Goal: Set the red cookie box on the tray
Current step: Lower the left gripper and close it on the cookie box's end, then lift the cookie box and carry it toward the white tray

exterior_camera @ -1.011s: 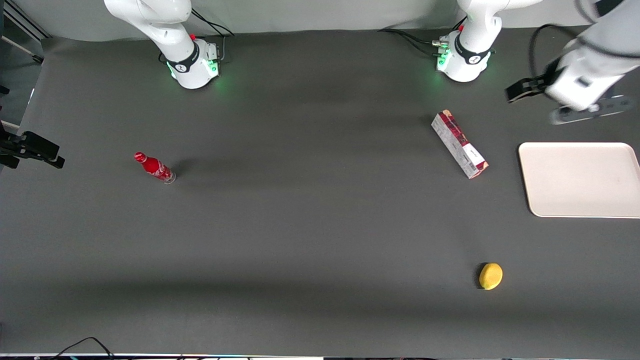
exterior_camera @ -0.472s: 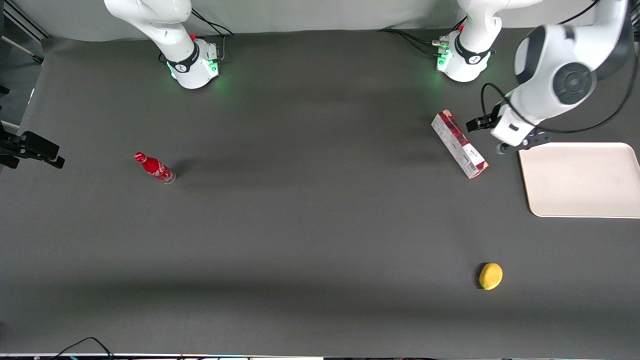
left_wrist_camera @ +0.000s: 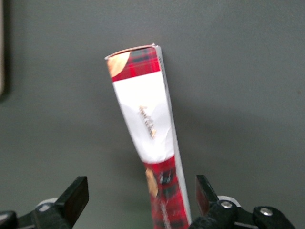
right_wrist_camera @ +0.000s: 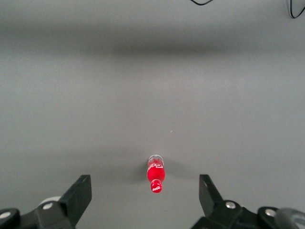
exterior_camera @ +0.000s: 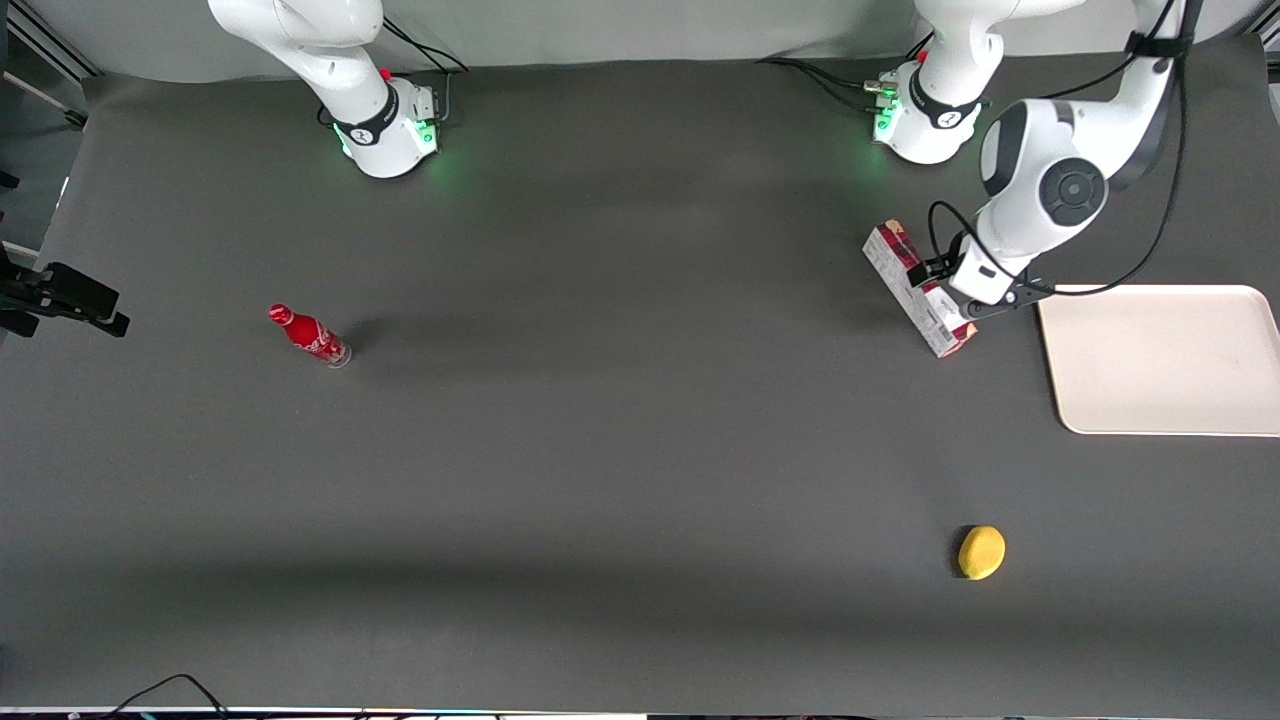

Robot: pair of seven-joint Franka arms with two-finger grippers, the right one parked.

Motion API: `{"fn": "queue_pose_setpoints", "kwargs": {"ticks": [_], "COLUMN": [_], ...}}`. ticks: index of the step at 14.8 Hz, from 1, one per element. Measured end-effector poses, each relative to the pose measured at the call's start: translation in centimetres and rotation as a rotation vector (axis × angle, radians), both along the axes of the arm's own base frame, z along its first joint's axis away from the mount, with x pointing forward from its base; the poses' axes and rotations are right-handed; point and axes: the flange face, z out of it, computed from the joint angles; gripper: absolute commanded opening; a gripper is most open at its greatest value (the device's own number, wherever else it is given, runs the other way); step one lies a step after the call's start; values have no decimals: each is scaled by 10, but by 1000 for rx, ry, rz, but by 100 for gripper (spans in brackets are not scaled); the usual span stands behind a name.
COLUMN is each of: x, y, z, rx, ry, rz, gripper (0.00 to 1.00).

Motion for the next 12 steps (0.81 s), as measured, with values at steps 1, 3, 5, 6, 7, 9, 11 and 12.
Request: {"fn": "queue_pose_setpoints", "kwargs": {"ticks": [1, 3, 5, 6, 7, 9, 11, 12], "x": [1, 3, 0, -4, -10, -19, -24, -25], "y": [-2, -9, -16, -17, -17, -18, -22, -24], "z": [-10, -26, -42, -49, -55, -62, -64, -64], "rx": [-2, -10, -17, -19, -19, -15, -8, -7], "ry": [-10, -25, -36, -39, -34, -23, -15, -15], "rz": [16, 28, 25, 23, 22, 20, 13, 12], "gripper": [100, 100, 83, 48, 4, 0, 0, 0]}}
